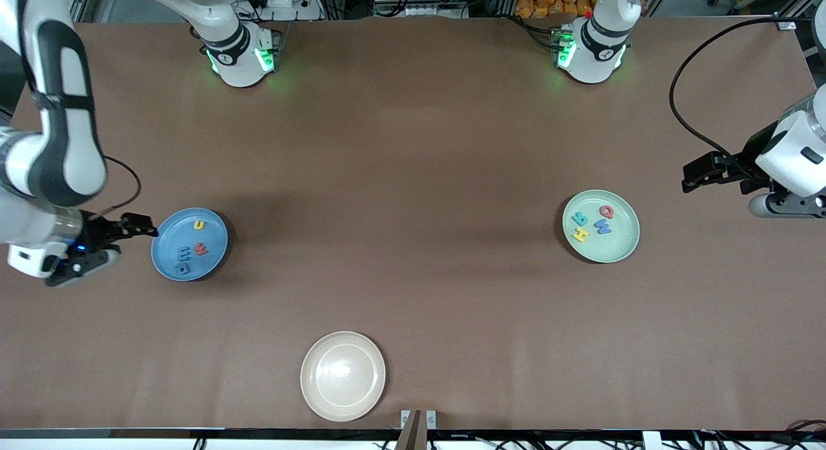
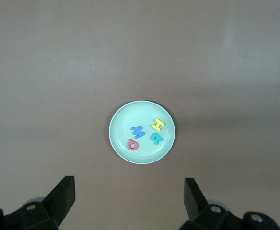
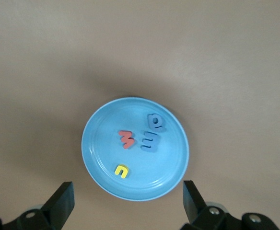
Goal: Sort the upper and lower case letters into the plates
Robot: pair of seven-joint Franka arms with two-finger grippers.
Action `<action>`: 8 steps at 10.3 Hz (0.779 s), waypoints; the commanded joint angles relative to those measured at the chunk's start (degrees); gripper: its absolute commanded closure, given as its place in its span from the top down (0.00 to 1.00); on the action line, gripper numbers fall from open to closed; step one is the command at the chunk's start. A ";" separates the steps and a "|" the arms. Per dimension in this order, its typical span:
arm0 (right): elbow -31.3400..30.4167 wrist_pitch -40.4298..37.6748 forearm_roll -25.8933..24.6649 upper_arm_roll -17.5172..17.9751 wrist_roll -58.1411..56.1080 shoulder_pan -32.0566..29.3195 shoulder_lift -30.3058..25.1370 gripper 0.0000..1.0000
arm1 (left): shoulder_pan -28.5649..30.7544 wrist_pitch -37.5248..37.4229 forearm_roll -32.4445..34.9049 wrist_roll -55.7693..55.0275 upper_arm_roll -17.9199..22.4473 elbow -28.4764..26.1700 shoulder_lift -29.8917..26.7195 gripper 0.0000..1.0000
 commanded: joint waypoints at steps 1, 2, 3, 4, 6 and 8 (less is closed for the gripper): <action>-2.03 -1.93 -1.61 6.57 2.56 -6.95 -8.78 1.00 | -0.24 0.29 -0.98 -0.11 0.41 -1.31 -1.39 1.00; -1.94 -4.12 -1.95 8.77 5.79 -9.24 -11.77 1.00 | -0.24 0.20 -0.98 -0.11 0.32 -1.31 -1.39 1.00; -1.94 -5.71 -4.05 10.19 8.43 -10.22 -14.67 1.00 | -0.32 0.20 -0.98 -0.11 0.23 -1.31 -1.39 1.00; -1.42 -7.38 -4.76 10.98 10.55 -10.66 -16.96 1.00 | -0.24 0.20 -0.98 -0.11 0.23 -1.31 -1.39 1.00; 1.38 -12.38 -4.95 11.17 13.55 -10.75 -19.09 1.00 | -0.32 0.20 -0.98 -0.11 0.15 -1.31 -1.39 1.00; 5.33 -16.69 -5.12 10.99 14.17 -11.63 -19.53 1.00 | -0.85 -0.06 -0.98 -0.19 -0.03 -1.31 -1.39 1.00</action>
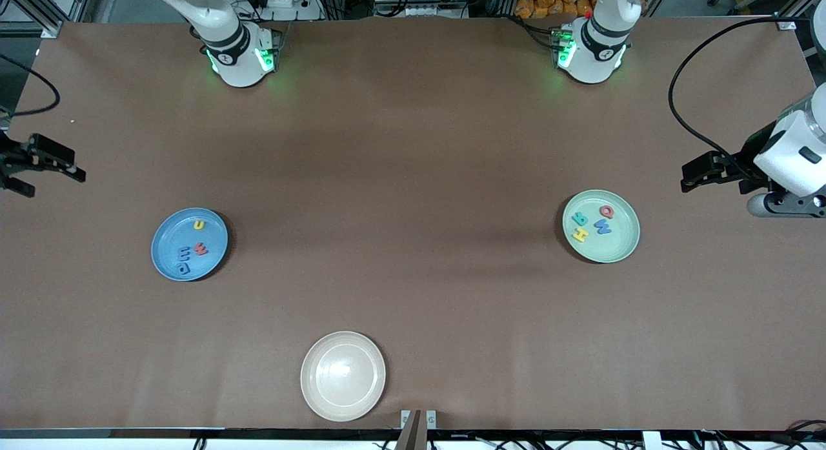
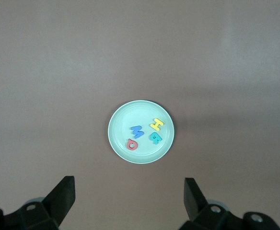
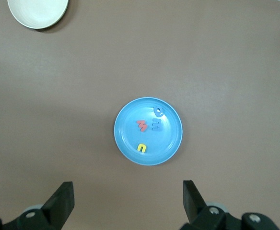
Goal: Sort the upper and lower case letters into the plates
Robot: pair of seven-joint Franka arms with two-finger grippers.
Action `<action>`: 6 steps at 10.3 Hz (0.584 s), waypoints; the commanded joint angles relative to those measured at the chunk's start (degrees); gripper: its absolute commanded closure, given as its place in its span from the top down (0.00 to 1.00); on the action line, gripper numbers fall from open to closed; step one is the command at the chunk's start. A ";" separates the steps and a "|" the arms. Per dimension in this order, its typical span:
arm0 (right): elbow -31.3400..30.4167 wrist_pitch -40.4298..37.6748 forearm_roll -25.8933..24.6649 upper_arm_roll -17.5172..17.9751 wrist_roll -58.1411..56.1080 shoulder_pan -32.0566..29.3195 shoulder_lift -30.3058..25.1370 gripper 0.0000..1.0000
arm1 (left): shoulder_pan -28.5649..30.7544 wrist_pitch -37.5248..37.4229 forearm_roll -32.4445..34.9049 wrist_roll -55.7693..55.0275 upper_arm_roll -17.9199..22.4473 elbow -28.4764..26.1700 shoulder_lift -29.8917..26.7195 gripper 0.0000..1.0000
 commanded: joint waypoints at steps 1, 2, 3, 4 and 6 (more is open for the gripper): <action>4.13 -4.67 -0.51 1.19 1.54 -2.81 -0.07 1.00 | -0.41 -0.13 -0.98 -0.19 0.04 -1.22 -1.32 1.00; 4.49 -5.13 -0.42 1.27 2.93 -2.99 -0.25 1.00 | -0.41 -0.13 -0.98 -0.19 0.04 -1.22 -1.32 1.00; 5.01 -5.57 -1.03 1.54 4.69 -2.65 -0.25 1.00 | -0.14 -0.13 -0.98 -0.19 0.04 -1.22 -1.32 1.00; 5.02 -5.66 -2.51 2.15 6.01 -2.38 -0.34 1.00 | -0.05 -0.13 -0.90 -0.19 0.13 -1.22 -1.32 1.00; 5.02 -5.83 -8.13 5.65 11.35 -2.38 -0.86 1.00 | -0.05 -0.13 -0.81 -0.19 0.13 -1.22 -1.32 1.00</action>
